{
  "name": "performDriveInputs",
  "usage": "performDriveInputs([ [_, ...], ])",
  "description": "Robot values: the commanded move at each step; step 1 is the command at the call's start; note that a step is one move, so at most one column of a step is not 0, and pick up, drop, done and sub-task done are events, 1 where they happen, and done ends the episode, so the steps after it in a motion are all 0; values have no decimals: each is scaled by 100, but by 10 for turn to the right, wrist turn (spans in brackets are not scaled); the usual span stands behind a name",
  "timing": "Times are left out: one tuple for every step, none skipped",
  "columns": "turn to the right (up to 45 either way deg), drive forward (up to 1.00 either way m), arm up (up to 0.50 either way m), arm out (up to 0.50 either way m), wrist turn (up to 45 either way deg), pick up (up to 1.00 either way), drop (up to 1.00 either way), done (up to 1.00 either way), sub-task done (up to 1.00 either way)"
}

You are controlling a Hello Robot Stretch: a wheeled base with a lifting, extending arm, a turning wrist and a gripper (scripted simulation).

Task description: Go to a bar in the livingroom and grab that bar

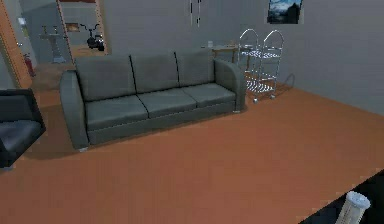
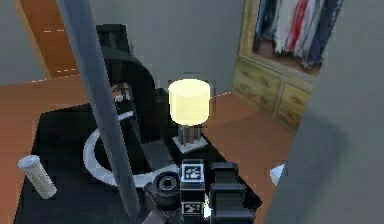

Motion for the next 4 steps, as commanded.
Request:
performDriveInputs([
  [0,0,0,0,450,0,0,0,0],
  [0,0,0,0,450,0,0,0,0],
  [0,0,0,0,420,0,0,0,0],
  [0,0,-30,0,0,0,0,0,0],
])
